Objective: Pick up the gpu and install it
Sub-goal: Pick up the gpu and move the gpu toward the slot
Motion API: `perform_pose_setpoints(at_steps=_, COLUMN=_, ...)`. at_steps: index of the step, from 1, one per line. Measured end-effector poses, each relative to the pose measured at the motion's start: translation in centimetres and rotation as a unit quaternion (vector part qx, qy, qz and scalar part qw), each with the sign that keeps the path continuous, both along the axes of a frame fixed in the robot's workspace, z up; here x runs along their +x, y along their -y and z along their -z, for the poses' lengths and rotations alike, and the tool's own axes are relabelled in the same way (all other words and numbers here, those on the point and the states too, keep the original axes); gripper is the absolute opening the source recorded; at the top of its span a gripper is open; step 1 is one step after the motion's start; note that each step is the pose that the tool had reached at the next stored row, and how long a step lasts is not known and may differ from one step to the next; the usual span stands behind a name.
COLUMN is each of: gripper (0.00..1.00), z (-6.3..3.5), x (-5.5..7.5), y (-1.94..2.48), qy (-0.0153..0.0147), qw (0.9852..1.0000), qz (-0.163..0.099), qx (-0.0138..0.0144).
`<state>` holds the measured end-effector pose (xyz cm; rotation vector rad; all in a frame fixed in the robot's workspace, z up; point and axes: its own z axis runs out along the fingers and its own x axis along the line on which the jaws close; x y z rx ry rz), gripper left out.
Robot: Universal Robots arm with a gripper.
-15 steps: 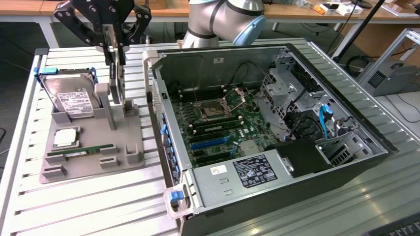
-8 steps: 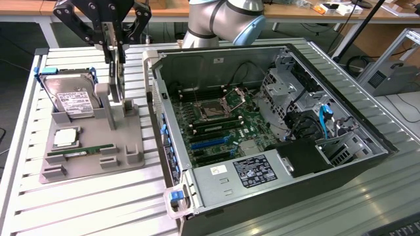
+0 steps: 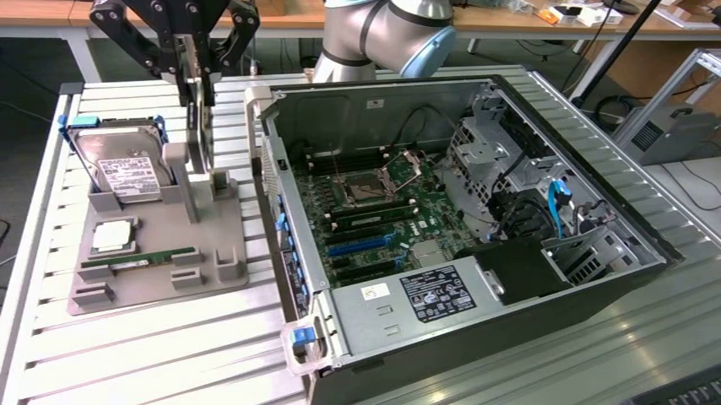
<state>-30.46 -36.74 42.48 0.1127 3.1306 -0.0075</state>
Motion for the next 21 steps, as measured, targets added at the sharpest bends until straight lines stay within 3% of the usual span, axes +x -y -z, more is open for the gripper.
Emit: perform_pose_setpoints(at_steps=21, gripper=0.27, z=-1.08, x=0.0, y=0.0, qy=0.0, qw=1.0, qz=0.0, qx=0.0)
